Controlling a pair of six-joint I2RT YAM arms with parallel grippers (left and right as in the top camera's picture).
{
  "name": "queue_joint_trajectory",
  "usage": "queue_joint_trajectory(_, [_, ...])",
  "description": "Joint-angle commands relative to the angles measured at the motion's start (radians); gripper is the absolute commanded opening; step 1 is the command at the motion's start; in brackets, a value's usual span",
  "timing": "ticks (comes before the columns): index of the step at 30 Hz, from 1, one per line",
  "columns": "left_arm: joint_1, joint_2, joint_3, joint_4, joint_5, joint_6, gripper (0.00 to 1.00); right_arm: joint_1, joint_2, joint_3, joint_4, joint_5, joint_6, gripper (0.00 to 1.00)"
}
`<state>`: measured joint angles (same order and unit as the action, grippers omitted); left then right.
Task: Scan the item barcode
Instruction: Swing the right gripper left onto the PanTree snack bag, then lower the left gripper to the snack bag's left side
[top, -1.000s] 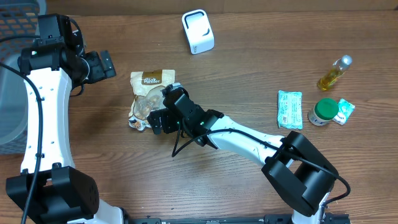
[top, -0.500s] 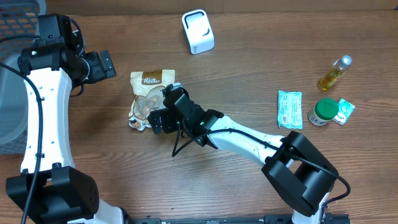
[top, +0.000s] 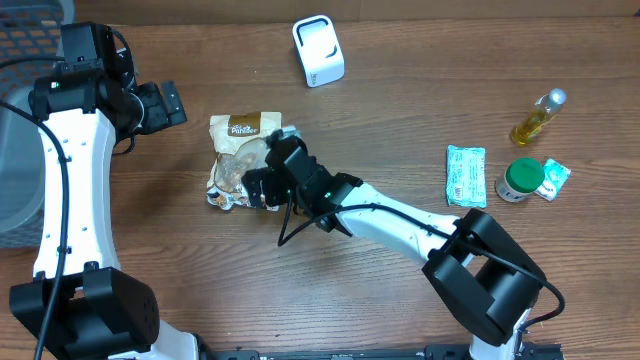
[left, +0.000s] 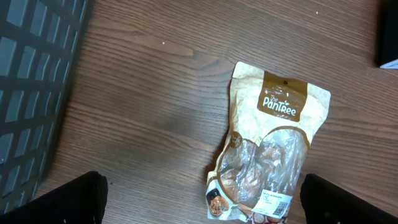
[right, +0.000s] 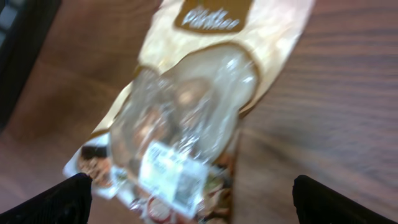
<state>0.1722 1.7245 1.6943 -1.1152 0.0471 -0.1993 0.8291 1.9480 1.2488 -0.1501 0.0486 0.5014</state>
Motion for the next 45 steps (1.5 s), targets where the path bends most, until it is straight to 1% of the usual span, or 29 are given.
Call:
queue_joint_trajectory(1, [0.003,0.009,0.012,-0.001,-0.006,0.009,0.99,-0.031,-0.016,0.001,0.003,0.044,0.007,1.0])
queue_joint_trajectory(13, [0.003,0.009,0.012,0.003,-0.003,0.005,1.0,-0.11,-0.016,0.001,-0.05,0.043,0.007,1.0])
queue_joint_trajectory(16, [0.003,0.009,0.012,0.084,0.045,-0.039,0.99,-0.134,-0.016,0.001,-0.05,0.03,0.008,1.0])
queue_joint_trajectory(17, [0.003,0.009,0.012,0.087,0.07,-0.055,0.99,-0.14,-0.016,0.001,-0.05,0.028,0.008,1.0])
queue_joint_trajectory(19, [0.003,0.009,0.012,0.043,0.144,-0.063,0.99,-0.15,-0.016,0.001,-0.059,0.028,0.008,1.0])
queue_joint_trajectory(20, [0.002,0.01,0.009,0.018,0.16,-0.059,0.95,-0.157,-0.016,0.001,-0.068,0.028,0.008,1.0])
queue_joint_trajectory(21, [0.002,0.01,0.006,0.013,0.159,-0.053,0.73,-0.158,-0.016,0.001,-0.069,0.027,0.008,1.0])
queue_joint_trajectory(22, [-0.001,0.01,-0.002,0.001,0.154,-0.039,0.27,-0.162,-0.016,0.001,-0.072,0.027,0.008,1.0])
queue_joint_trajectory(23, [-0.003,0.01,-0.015,-0.01,0.145,-0.036,0.06,-0.166,-0.016,0.001,-0.074,0.024,0.008,1.0])
queue_joint_trajectory(26, [-0.011,0.01,-0.078,-0.004,0.105,-0.036,0.04,-0.171,-0.016,0.001,-0.081,0.025,0.008,1.0])
queue_joint_trajectory(30, [-0.023,0.01,-0.218,0.081,0.073,-0.036,0.04,-0.175,-0.016,0.001,-0.104,0.034,0.007,1.0])
queue_joint_trajectory(32, [-0.032,0.01,-0.316,0.164,0.077,-0.045,0.04,-0.191,-0.016,0.001,-0.123,0.045,0.007,1.0])
queue_joint_trajectory(35, [-0.046,0.01,-0.412,0.296,0.075,-0.051,0.04,-0.224,-0.016,0.001,-0.16,0.044,0.008,1.0])
queue_joint_trajectory(39, [-0.06,0.01,-0.528,0.512,0.019,-0.054,0.04,-0.28,-0.016,0.001,-0.217,0.029,0.008,1.0])
queue_joint_trajectory(42, [-0.072,0.01,-0.604,0.659,0.03,-0.093,0.04,-0.315,-0.016,0.001,-0.243,-0.01,0.008,1.0])
queue_joint_trajectory(45, [-0.093,0.012,-0.657,0.751,0.019,-0.096,0.04,-0.345,-0.016,0.001,-0.256,-0.056,0.008,1.0])
